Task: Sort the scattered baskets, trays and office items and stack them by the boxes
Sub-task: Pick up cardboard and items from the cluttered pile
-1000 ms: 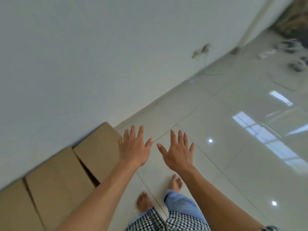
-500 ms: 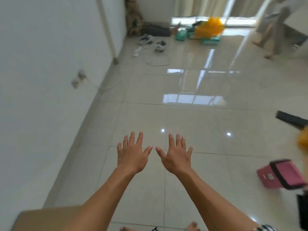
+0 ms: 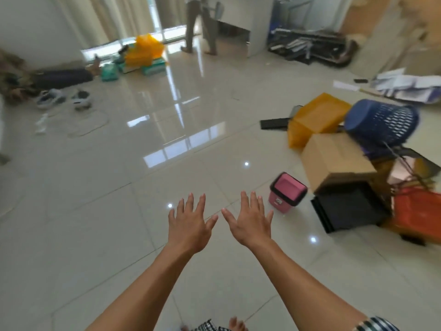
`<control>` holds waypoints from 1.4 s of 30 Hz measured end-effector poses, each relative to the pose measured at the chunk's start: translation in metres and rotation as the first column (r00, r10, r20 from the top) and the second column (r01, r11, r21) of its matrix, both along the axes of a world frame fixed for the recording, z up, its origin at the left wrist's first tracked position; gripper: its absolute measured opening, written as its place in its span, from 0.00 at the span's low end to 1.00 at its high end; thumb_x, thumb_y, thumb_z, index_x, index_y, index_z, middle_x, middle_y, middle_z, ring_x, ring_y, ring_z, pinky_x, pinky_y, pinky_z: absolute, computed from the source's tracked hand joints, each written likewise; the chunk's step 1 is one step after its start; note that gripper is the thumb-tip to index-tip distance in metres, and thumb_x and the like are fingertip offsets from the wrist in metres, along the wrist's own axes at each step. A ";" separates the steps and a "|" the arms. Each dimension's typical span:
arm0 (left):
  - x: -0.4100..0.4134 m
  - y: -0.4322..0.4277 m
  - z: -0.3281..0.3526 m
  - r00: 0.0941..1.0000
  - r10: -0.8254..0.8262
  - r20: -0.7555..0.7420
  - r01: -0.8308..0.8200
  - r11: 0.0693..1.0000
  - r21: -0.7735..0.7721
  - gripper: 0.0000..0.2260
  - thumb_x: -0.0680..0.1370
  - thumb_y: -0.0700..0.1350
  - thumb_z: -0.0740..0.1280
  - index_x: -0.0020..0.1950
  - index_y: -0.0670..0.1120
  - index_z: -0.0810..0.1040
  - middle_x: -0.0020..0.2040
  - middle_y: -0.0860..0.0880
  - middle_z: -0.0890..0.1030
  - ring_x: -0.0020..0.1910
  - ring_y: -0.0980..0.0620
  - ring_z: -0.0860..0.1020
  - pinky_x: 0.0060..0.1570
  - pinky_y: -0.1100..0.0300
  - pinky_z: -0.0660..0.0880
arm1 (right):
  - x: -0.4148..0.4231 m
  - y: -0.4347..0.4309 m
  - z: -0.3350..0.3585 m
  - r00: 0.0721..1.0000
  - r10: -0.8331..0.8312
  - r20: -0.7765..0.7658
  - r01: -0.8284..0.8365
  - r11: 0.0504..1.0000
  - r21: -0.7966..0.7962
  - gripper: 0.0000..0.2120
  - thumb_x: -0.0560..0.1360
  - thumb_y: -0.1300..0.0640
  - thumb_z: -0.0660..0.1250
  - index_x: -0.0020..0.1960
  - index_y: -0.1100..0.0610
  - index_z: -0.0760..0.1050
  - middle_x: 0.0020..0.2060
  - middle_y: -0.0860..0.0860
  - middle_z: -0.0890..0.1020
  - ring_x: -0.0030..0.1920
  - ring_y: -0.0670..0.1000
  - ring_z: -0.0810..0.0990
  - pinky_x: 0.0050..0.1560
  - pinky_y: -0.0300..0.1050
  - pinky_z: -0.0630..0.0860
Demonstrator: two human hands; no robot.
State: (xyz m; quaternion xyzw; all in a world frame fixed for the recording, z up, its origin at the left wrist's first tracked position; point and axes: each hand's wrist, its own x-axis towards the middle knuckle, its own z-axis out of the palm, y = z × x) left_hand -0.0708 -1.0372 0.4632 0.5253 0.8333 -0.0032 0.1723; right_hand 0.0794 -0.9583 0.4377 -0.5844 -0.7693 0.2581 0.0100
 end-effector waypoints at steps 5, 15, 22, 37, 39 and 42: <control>0.045 0.081 -0.005 0.976 -0.216 -0.021 0.216 0.976 -0.013 0.33 0.81 0.69 0.45 0.82 0.56 0.42 0.83 0.47 0.46 0.81 0.43 0.46 0.77 0.42 0.48 | 0.058 0.045 -0.008 0.976 -0.217 -0.008 0.217 0.976 0.002 0.42 0.78 0.27 0.49 0.83 0.50 0.43 0.82 0.54 0.46 0.82 0.57 0.42 0.76 0.68 0.43; 0.087 0.242 -0.018 0.861 -0.508 -0.003 0.508 0.861 -0.005 0.33 0.81 0.68 0.46 0.82 0.55 0.42 0.83 0.47 0.46 0.81 0.42 0.46 0.78 0.42 0.48 | 0.113 0.148 -0.023 0.852 -0.523 0.014 0.523 0.852 -0.003 0.43 0.77 0.27 0.51 0.82 0.49 0.44 0.82 0.54 0.47 0.82 0.58 0.43 0.76 0.69 0.43; 0.069 0.359 -0.018 0.777 -0.630 0.003 0.629 0.777 -0.028 0.34 0.81 0.68 0.46 0.82 0.55 0.42 0.83 0.46 0.46 0.81 0.41 0.46 0.77 0.41 0.48 | 0.109 0.243 -0.018 0.745 -0.665 0.045 0.666 0.746 0.008 0.43 0.77 0.26 0.51 0.83 0.50 0.45 0.82 0.53 0.47 0.82 0.57 0.43 0.76 0.70 0.43; 0.095 0.586 -0.010 0.696 -0.717 -0.048 0.716 0.697 -0.039 0.34 0.81 0.67 0.47 0.83 0.55 0.43 0.83 0.46 0.46 0.81 0.41 0.45 0.77 0.40 0.47 | 0.114 0.441 -0.023 0.699 -0.715 0.023 0.715 0.699 -0.015 0.42 0.78 0.28 0.50 0.82 0.51 0.44 0.82 0.54 0.49 0.81 0.58 0.43 0.76 0.69 0.45; 0.093 0.609 -0.005 0.708 -0.705 -0.046 0.703 0.710 -0.048 0.34 0.81 0.67 0.47 0.82 0.55 0.42 0.83 0.46 0.45 0.81 0.41 0.45 0.77 0.40 0.47 | 0.112 0.470 -0.023 0.705 -0.709 0.012 0.709 0.704 -0.050 0.43 0.77 0.27 0.50 0.82 0.51 0.44 0.82 0.54 0.48 0.82 0.58 0.43 0.76 0.68 0.44; 0.089 0.650 0.006 0.742 -0.668 -0.061 0.668 0.744 -0.011 0.34 0.81 0.67 0.47 0.82 0.54 0.42 0.83 0.46 0.45 0.81 0.41 0.45 0.78 0.40 0.48 | 0.110 0.522 -0.015 0.727 -0.687 -0.001 0.685 0.726 -0.061 0.43 0.78 0.27 0.50 0.82 0.51 0.44 0.82 0.55 0.47 0.81 0.58 0.43 0.77 0.68 0.44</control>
